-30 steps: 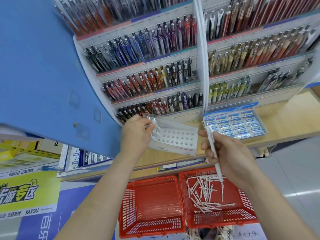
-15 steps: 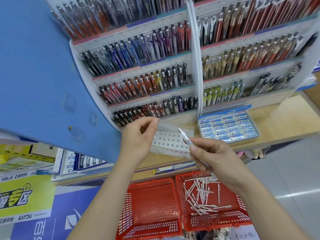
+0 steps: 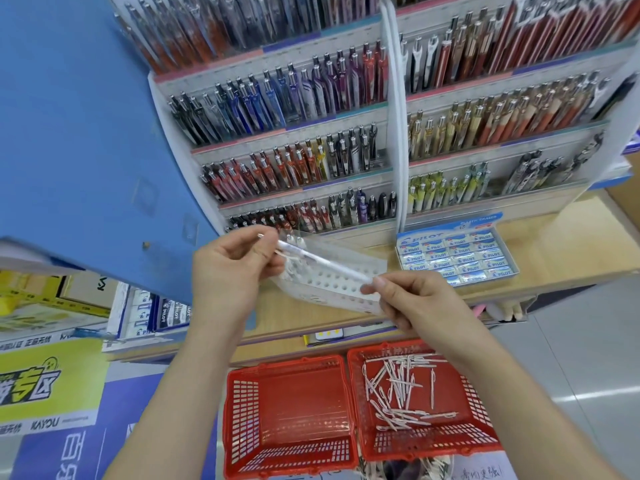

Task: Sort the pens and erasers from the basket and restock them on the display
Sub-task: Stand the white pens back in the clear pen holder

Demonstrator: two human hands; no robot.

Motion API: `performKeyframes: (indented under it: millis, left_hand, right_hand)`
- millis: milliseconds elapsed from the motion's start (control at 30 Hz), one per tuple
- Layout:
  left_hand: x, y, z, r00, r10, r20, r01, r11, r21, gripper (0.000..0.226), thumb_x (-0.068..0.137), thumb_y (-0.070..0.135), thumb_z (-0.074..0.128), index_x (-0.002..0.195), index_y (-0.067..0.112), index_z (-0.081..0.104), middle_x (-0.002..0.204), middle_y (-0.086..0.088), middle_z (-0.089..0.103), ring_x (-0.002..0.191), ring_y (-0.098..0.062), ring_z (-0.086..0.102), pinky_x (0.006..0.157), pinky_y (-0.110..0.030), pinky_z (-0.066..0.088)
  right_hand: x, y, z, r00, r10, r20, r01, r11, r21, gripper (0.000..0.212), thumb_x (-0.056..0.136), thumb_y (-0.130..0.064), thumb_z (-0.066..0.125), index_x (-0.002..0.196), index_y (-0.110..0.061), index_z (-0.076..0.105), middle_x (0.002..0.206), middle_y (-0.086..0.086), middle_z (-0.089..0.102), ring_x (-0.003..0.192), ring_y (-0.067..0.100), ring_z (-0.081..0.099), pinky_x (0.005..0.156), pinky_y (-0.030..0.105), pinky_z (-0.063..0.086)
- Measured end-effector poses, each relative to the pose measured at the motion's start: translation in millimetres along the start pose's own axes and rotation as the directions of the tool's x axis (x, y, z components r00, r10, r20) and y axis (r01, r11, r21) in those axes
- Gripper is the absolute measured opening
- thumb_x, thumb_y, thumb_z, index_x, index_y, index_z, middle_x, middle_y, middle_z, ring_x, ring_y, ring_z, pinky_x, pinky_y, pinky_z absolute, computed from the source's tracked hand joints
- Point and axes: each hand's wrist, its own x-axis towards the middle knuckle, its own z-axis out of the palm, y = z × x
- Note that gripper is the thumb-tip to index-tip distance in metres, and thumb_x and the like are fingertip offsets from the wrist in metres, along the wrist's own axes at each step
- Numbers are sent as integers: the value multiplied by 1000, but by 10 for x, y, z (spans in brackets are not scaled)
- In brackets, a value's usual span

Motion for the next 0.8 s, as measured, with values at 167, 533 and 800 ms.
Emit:
performKeyframes:
  millis: [167, 533, 800]
  left_hand:
    - [208, -99, -182, 978, 189, -94, -155, 946, 286, 25, 85, 12, 68, 71, 33, 69, 56, 11, 66, 55, -10, 64, 67, -31, 59]
    - [290, -567, 6, 940, 315, 132, -325, 701, 635, 6, 84, 22, 69, 82, 17, 73, 72, 0, 65, 67, -16, 59, 67, -39, 52]
    - [342, -711, 66, 909, 343, 237, -401, 568, 719, 12, 85, 22, 68, 85, 12, 74, 75, -3, 64, 69, -18, 58, 67, -37, 50]
  right_hand:
    - [79, 132, -64, 975, 37, -220, -24, 998, 63, 22, 97, -11, 51, 88, -12, 71, 57, 1, 50, 45, 10, 40, 44, 21, 33]
    - [349, 560, -68, 935, 12, -354, -77, 982, -171, 16, 92, -14, 58, 105, -15, 66, 63, -3, 51, 57, 16, 49, 55, 28, 40]
    - [441, 694, -14, 932, 10, -362, -117, 954, -277, 30, 88, -21, 65, 117, -11, 65, 73, -7, 61, 60, 13, 54, 68, 32, 45]
